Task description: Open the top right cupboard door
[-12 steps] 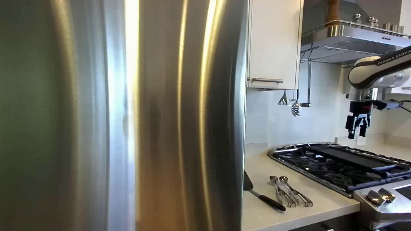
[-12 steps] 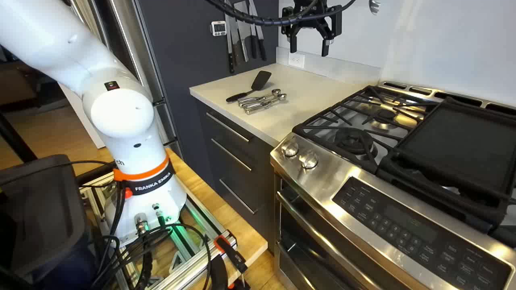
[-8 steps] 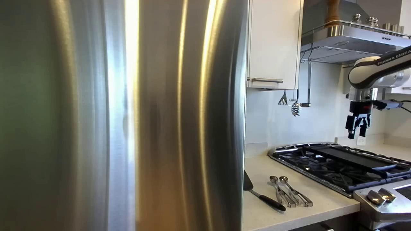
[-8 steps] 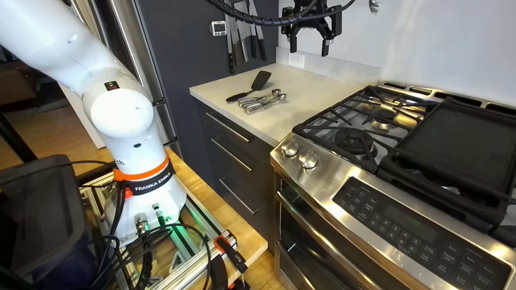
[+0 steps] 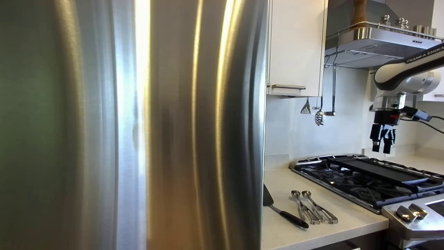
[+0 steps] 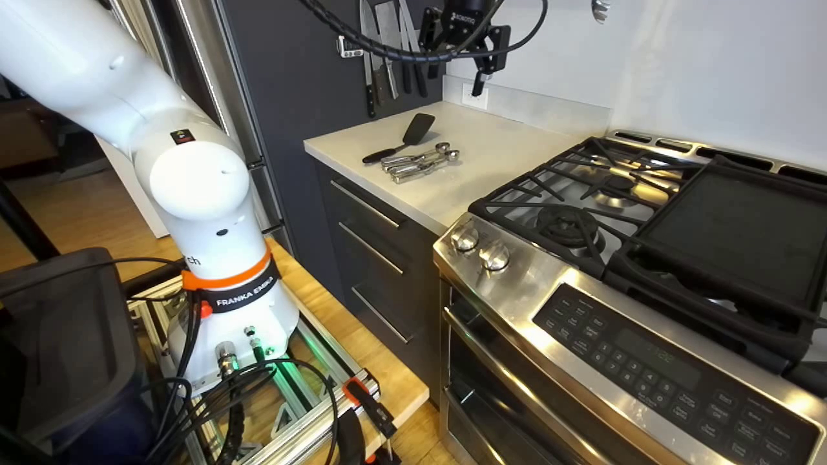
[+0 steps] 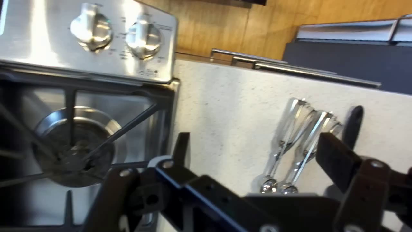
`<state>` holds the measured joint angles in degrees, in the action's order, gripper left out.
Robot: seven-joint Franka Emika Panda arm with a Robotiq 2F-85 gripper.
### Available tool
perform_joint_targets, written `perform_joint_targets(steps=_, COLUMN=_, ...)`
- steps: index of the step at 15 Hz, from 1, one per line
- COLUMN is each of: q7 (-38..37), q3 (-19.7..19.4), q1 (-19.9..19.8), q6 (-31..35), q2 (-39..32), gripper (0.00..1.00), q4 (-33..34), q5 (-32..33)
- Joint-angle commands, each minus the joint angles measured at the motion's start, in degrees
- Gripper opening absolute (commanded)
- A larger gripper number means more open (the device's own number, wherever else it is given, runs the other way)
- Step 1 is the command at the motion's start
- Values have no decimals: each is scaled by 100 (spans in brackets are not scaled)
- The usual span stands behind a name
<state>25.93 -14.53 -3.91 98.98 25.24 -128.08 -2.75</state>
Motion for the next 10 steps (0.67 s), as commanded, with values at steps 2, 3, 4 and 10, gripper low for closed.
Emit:
perform_joint_targets(steps=2, q7=-218, q3=-24, q1=121, q6=-1006, q2=153, gripper=100, q4=13, q5=-1168)
perform_joint_targets(steps=3, q7=-250, q3=-43, q1=121, q6=-1124, q2=126, gripper=100, q4=27, q5=-1464)
perform_joint_targets(steps=4, q7=-314, q3=-49, q1=105, q6=-1196, q2=111, gripper=100, q4=16, q5=-1758)
perform_joint_targets(steps=10, q7=-815, q3=36, q1=42, q6=-1115, q2=44, gripper=100, q4=-136, q5=-3566)
